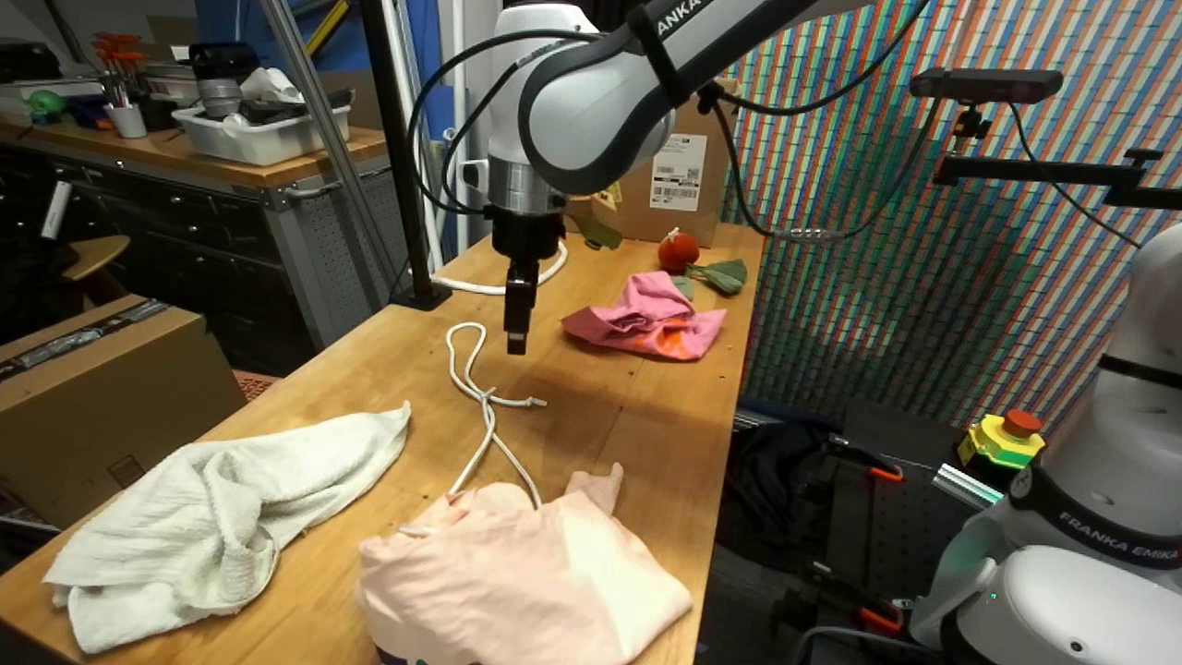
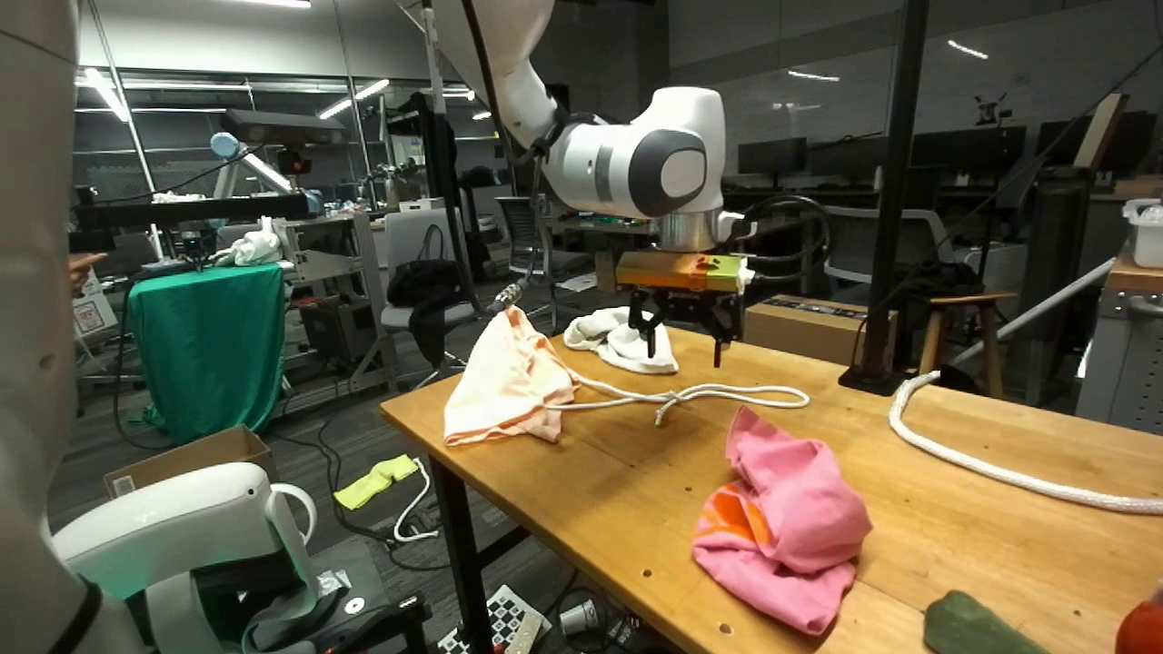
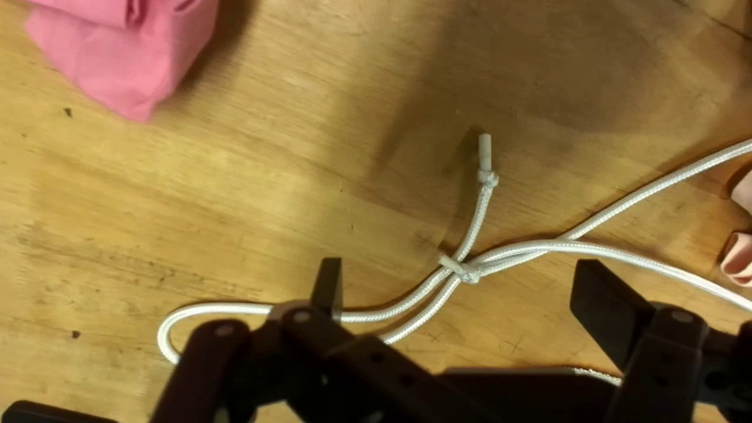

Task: Spread and clothes on the table

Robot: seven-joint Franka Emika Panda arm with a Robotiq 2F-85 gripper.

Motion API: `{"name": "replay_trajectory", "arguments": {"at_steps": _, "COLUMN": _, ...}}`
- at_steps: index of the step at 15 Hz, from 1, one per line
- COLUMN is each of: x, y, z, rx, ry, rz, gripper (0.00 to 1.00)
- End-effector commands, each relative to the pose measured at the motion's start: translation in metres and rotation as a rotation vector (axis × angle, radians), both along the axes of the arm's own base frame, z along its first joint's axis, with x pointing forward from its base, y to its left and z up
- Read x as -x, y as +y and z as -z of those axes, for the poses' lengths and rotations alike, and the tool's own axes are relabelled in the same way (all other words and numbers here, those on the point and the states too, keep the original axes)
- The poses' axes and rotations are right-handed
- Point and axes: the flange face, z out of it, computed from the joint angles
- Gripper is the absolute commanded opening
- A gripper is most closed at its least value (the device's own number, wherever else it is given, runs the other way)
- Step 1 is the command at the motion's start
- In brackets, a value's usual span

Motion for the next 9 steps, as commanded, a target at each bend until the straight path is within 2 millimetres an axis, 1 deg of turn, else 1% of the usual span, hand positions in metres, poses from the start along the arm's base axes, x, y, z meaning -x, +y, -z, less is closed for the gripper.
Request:
{"name": "replay_trajectory", "arguments": {"at_steps": 1, "x": 0.003, "y": 0.019, "z": 0.011, "rx": 0.009, "ry": -0.033, "rz": 0.035, "gripper": 1.00}}
{"name": "replay_trajectory", "arguments": {"at_steps": 5, "x": 0.008, "y": 0.034, "z": 0.026, "rx": -0.001, "ry": -0.049, "rz": 0.076, "gripper": 1.00}}
{"name": "replay_trajectory", "arguments": {"at_steps": 9, "x": 0.015, "y": 0.050, "z": 0.043, "rx": 0.021, "ry": -0.064, "rz": 0.079, "gripper": 1.00}}
